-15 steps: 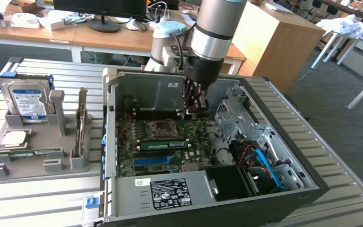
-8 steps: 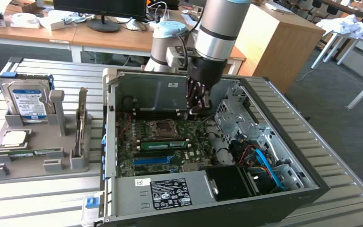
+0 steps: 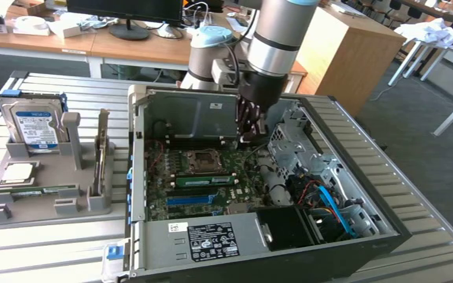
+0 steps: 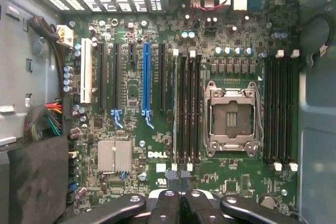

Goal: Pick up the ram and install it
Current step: 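Press down the ram until it locks into place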

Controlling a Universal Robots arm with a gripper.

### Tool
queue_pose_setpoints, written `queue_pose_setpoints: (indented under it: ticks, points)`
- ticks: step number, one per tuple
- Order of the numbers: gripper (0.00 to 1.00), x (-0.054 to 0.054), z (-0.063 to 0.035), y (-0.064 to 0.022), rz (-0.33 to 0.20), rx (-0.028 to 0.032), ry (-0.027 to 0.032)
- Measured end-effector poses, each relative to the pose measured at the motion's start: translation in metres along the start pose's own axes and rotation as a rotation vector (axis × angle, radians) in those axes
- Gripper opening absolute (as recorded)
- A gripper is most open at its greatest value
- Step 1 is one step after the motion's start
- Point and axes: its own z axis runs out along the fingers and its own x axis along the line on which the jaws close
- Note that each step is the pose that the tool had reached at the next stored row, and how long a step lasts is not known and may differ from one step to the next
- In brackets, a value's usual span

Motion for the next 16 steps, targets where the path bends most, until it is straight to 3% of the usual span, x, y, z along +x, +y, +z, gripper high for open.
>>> queue_pose_setpoints:
  ticks: [6,16]
  points:
    - [0.1,0.0,-0.0001,-0.005,0.0,0.0,0.0]
    - [0.1,-0.0002,0.0036,-0.0053,0.0,0.0,-0.0001]
